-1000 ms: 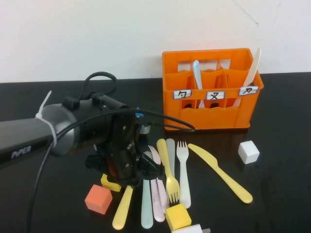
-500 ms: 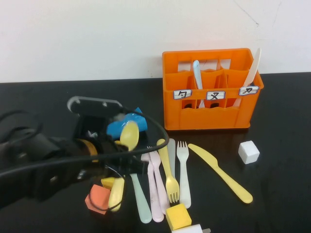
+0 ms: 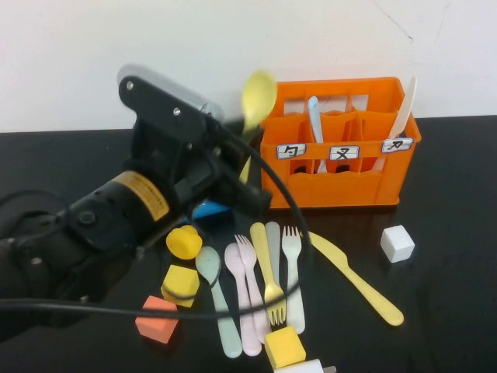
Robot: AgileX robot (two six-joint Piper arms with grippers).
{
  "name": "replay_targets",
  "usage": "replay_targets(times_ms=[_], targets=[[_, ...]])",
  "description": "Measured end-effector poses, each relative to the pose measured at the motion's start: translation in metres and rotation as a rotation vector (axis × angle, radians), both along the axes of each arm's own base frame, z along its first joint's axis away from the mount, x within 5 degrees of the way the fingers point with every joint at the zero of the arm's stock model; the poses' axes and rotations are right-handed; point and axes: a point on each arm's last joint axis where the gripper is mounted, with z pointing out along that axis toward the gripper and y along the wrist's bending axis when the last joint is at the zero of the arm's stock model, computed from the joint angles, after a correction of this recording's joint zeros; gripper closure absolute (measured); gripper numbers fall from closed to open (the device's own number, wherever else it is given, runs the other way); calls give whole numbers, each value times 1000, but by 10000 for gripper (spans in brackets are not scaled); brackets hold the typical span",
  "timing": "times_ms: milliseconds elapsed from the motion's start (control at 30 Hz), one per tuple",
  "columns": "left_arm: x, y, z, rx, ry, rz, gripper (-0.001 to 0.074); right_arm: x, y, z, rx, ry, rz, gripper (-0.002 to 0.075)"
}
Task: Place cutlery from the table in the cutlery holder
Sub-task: Place the spoon on the box
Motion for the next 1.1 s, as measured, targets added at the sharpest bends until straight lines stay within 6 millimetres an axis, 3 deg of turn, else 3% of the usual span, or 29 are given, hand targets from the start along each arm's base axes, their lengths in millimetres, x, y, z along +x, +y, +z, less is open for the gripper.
replay_targets(times_ms=[233,433,700,900,1100], targets=[[25,-13,0,-159,-299,33,639,0,0,0,0,0,0,729],[63,-34,-8,-213,-324,79,639,0,0,0,0,0,0,729],[106,-61,-37,-178,-258,89,632,0,0,0,0,0,0,729],[116,-65,-61,-134,-145,117,492,0,0,0,0,0,0,729],[116,-64,-59,-129,-111,129,421,0,0,0,0,0,0,729]])
